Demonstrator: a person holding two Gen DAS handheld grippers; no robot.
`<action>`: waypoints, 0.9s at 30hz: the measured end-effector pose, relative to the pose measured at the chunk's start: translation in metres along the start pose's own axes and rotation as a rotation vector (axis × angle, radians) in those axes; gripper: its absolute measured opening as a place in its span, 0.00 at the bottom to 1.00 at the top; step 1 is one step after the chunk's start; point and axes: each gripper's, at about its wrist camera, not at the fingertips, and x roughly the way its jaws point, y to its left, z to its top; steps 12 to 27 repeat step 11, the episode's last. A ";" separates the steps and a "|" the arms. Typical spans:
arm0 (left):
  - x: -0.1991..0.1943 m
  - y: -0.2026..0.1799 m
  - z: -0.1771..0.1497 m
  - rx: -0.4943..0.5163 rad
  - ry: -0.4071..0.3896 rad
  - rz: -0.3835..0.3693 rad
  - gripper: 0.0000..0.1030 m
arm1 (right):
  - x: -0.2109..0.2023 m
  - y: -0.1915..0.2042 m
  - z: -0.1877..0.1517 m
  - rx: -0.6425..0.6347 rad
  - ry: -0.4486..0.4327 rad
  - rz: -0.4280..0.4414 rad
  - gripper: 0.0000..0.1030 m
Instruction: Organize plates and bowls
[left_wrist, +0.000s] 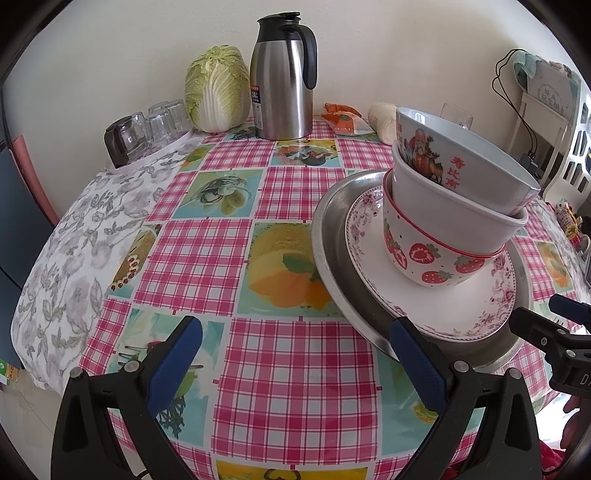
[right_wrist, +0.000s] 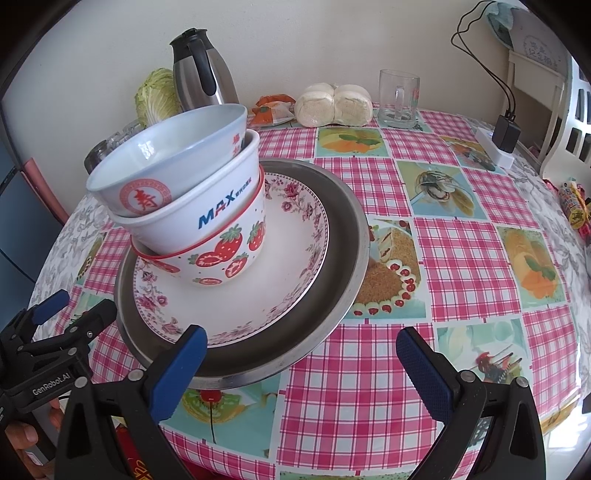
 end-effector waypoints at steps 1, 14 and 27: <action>0.000 0.000 0.000 0.002 0.000 0.003 0.98 | 0.000 0.000 0.000 0.000 0.001 -0.001 1.00; -0.005 0.003 0.000 -0.016 -0.026 0.003 0.98 | 0.000 0.000 0.000 0.001 0.003 -0.002 1.00; -0.005 0.003 0.000 -0.016 -0.026 0.003 0.98 | 0.000 0.000 0.000 0.001 0.003 -0.002 1.00</action>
